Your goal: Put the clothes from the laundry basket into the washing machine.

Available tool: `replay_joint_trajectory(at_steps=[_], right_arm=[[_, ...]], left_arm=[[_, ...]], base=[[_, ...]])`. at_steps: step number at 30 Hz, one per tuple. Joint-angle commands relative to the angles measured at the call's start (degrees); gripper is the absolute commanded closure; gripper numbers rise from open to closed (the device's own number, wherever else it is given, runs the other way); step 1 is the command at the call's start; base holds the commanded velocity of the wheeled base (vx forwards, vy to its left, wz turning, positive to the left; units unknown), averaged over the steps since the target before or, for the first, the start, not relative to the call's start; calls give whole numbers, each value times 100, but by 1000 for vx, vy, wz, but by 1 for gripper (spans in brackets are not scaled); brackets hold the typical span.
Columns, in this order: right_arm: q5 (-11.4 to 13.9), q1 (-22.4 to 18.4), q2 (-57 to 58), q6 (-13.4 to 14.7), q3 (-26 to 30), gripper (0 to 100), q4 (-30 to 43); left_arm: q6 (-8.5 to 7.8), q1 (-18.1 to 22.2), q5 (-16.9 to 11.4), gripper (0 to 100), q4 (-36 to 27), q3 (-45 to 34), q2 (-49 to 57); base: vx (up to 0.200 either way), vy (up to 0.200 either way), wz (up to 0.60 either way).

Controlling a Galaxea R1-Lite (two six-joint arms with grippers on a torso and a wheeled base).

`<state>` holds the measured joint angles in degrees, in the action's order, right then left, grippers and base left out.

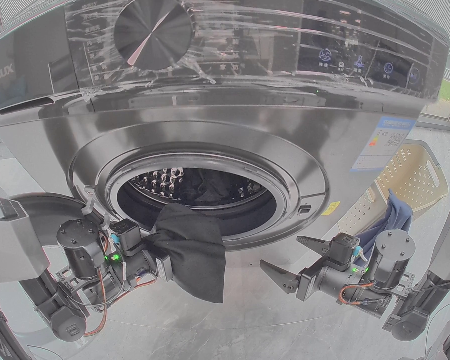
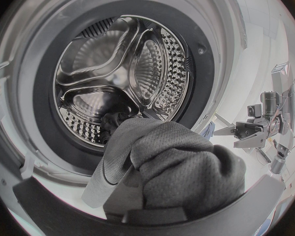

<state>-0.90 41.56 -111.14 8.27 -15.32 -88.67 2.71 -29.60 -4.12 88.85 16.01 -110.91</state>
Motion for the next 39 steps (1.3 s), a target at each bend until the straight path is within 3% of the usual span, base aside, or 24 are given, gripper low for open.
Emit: replay_joint_trajectory(at_steps=[1, 8, 11, 13, 14, 15, 16, 18, 28, 31, 34, 39], right_arm=[[2, 1, -4, 0, 3, 0, -1], [2, 291, 49, 0, 179, 0, 8], [2, 423, 58, -9, 232, 0, 8], [2, 520, 66, -9, 232, 0, -1], [2, 529, 66, -9, 232, 0, -1], [2, 555, 58, -9, 223, 0, -1], [2, 555, 49, -9, 223, 0, -1], [2, 573, 49, -9, 223, 0, -1], [-6, 722, 66, -9, 223, 0, -1], [-6, 731, 66, -9, 232, 0, -1], [-15, 731, 66, -9, 232, 0, -1], [-15, 731, 66, -9, 223, 0, -1]], left_arm=[[2, -55, -1, 100, 1, -10, -10], [-7, -187, 34, 100, 1, 52, -1], [19, -354, 280, 100, 1, 87, -1], [99, -626, 614, 100, -8, 201, -71], [107, -652, 641, 100, -8, 219, -89], [283, -749, 693, 100, -8, 430, -229], [345, -775, 693, 100, -8, 518, -300], [380, -811, 720, 100, -8, 834, -555], [380, -617, 737, 100, -8, 1730, -1539], [362, -433, 746, 100, -8, 2161, -1838], [362, -187, 772, 100, -8, 3181, -2251], [406, -90, 746, 100, -16, 3734, -2558]], base=[[0, 0, 0], [0, 0, 0], [0, 0, 0], [0, 0, 0], [0, 0, 0], [0, 0, 0], [0, 0, 0], [0, 0, 0], [0, 0, 0], [0, 0, 0], [0, 0, 0], [0, 0, 0]])
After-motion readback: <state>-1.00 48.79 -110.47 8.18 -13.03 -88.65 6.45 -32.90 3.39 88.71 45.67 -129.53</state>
